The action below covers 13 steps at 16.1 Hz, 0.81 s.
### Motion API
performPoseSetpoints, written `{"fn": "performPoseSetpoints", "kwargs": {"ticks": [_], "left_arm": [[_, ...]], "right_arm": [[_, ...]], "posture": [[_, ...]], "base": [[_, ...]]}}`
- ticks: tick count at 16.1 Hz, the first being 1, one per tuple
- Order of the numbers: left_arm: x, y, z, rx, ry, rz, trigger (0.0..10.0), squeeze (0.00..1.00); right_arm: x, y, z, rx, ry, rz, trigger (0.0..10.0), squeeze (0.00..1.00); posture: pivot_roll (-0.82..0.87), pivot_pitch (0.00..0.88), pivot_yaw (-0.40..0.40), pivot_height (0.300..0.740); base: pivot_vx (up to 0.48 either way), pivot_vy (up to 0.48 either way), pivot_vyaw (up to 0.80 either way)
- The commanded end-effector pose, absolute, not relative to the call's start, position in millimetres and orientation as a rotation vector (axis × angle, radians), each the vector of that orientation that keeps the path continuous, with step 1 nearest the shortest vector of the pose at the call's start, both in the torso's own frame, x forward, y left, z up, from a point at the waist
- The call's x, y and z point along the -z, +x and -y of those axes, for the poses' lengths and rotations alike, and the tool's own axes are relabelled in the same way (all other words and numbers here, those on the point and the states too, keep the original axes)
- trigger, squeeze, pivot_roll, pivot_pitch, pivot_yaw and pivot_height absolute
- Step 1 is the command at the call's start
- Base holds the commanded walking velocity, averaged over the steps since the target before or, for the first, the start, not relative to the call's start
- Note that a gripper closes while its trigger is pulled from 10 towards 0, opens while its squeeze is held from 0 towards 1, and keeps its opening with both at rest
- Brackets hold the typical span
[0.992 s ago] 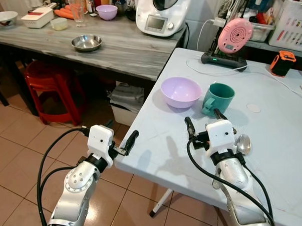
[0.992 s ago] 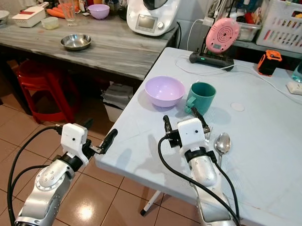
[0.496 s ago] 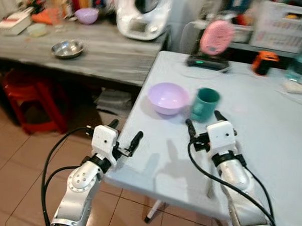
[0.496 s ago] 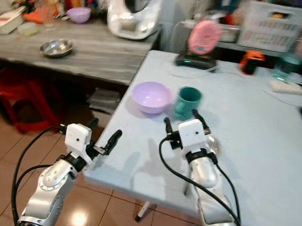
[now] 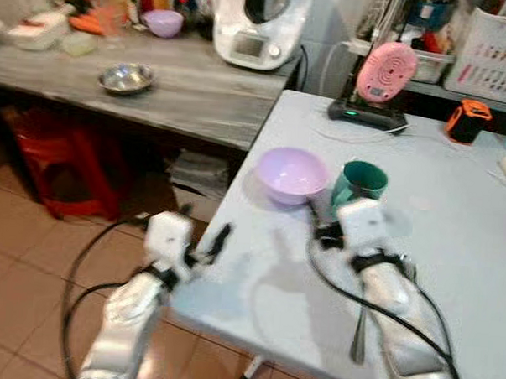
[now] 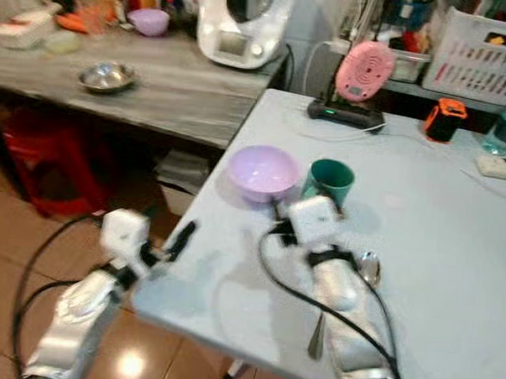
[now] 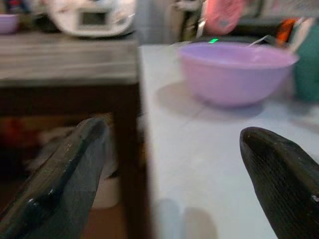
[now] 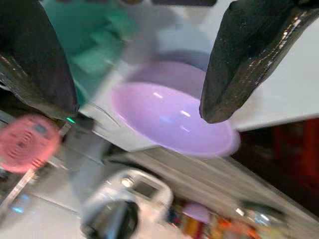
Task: Setting the table
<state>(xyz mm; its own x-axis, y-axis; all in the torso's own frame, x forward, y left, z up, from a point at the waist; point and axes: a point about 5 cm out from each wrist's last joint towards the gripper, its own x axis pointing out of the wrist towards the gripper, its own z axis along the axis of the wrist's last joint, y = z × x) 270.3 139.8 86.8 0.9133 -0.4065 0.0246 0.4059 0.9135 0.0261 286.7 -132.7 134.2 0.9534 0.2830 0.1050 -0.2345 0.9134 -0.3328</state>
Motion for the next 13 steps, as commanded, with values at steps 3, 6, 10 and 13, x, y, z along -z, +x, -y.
{"fn": "performPoseSetpoints", "kwargs": {"ticks": [3, 6, 10, 13], "left_arm": [[-87.4, 267.2, -135.1, 0.463, 0.045, 0.04, 10.0, 0.0], [-86.6, 263.1, -133.7, 0.514, 0.051, 0.038, 10.0, 0.0], [-82.7, 258.1, -134.1, 0.53, 0.05, 0.021, 10.0, 0.0], [-79.2, 251.4, -131.5, 0.566, 0.022, -0.003, 10.0, 0.0]], "right_arm": [[-138.2, 292.6, 143.2, -0.257, -0.357, 0.147, 10.0, 0.0], [-142.4, 299.9, 143.5, -0.329, -0.373, 0.139, 10.0, 1.0], [-152.2, 316.4, 133.9, -0.483, -0.459, 0.144, 10.0, 1.0], [-160.6, 335.9, 122.5, -0.63, -0.556, 0.126, 10.0, 0.0]], "posture": [[-0.01, 0.0, 0.001, 0.74], [-0.01, 0.0, -0.001, 0.74], [-0.01, 0.0, -0.009, 0.74], [0.0, 0.0, -0.016, 0.74]], "base": [[0.0, 0.0, 0.0], [0.0, 0.0, 0.0], [0.0, 0.0, 0.0], [0.0, 0.0, 0.0]]}}
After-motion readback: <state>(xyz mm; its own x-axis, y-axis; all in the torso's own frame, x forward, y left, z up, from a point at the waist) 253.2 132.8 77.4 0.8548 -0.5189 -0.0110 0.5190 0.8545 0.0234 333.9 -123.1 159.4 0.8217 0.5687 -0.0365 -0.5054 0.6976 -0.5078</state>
